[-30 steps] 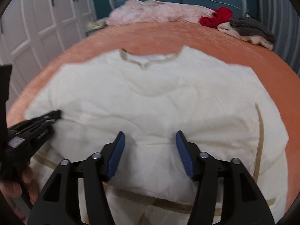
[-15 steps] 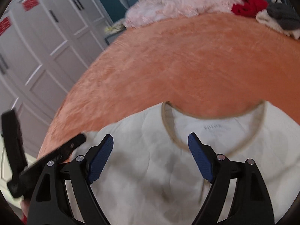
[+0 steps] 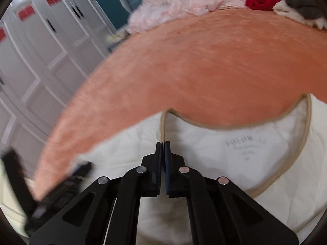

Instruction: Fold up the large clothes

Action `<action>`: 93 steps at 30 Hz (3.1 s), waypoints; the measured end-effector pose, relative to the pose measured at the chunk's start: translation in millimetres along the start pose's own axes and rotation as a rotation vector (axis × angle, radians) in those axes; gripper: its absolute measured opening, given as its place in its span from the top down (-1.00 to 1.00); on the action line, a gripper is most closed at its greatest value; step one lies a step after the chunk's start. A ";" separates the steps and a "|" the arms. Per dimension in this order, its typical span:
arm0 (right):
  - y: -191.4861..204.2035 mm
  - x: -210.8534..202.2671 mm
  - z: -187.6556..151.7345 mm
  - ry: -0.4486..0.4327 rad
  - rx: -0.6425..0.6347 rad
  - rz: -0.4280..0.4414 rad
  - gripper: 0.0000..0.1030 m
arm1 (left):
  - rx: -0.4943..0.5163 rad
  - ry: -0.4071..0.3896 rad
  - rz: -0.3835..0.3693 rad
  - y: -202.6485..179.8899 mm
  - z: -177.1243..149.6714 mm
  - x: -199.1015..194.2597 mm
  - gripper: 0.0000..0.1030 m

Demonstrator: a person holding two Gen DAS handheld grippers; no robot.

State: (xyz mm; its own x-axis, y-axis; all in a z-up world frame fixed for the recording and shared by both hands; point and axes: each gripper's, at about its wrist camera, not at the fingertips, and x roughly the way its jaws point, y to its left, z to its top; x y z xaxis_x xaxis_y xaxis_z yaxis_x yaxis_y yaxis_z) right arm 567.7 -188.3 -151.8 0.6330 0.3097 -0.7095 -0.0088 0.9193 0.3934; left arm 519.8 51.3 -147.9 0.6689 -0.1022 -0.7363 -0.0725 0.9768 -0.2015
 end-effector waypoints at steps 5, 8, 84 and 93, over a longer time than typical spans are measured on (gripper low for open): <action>-0.2 11.6 1.2 0.035 0.005 -0.027 0.99 | 0.029 0.002 0.036 -4.6 -0.9 5.2 0.30; -7.2 -16.8 3.0 -0.026 0.041 -0.050 0.83 | 0.049 0.011 0.052 -7.7 1.4 3.9 0.23; -173.1 -418.1 -350.1 0.127 0.278 -0.174 -0.47 | -0.023 0.337 -0.045 120.7 -182.9 -252.4 -0.53; -173.4 -406.5 -384.7 0.053 0.512 0.050 -0.50 | -0.147 0.362 -0.155 109.8 -225.0 -270.7 -0.53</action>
State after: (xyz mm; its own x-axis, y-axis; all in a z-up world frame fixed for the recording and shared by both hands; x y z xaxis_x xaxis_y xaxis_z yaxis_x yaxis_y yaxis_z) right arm 14.1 -380.2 -156.6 0.6011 0.3748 -0.7058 0.3499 0.6706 0.6541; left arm 164.3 143.8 -116.0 0.3793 -0.3310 -0.8640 -0.1142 0.9099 -0.3987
